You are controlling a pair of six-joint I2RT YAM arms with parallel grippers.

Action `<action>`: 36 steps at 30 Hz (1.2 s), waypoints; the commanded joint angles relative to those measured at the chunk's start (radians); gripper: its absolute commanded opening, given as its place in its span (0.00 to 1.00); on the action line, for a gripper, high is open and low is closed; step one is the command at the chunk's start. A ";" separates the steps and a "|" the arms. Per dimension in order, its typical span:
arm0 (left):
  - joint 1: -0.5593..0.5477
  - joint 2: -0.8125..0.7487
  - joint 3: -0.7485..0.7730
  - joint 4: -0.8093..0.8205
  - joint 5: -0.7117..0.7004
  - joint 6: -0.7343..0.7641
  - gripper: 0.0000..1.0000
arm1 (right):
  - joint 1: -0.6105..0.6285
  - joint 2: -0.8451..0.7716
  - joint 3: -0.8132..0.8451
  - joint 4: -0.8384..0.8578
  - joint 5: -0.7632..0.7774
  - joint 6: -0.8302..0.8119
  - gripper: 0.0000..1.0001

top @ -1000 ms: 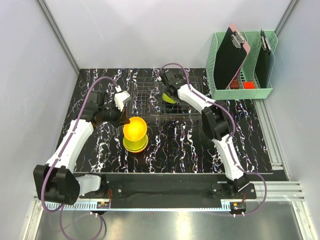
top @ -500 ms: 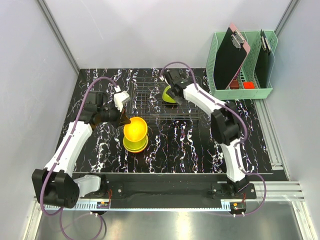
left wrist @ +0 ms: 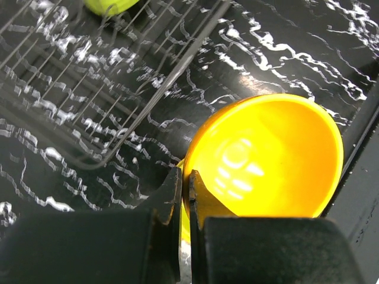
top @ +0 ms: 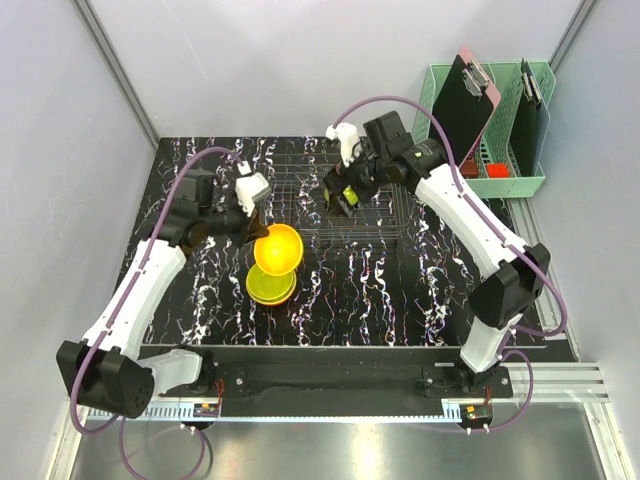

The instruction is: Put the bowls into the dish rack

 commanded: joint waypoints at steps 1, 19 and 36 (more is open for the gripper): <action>-0.104 -0.045 0.049 0.093 -0.064 -0.009 0.00 | -0.029 0.049 -0.057 -0.111 -0.686 0.136 0.99; -0.195 0.009 0.138 0.134 -0.062 -0.056 0.00 | -0.103 0.143 -0.163 0.030 -1.204 0.306 0.99; -0.219 0.009 0.153 0.165 -0.183 -0.075 0.00 | -0.086 0.259 -0.139 0.145 -1.277 0.432 0.99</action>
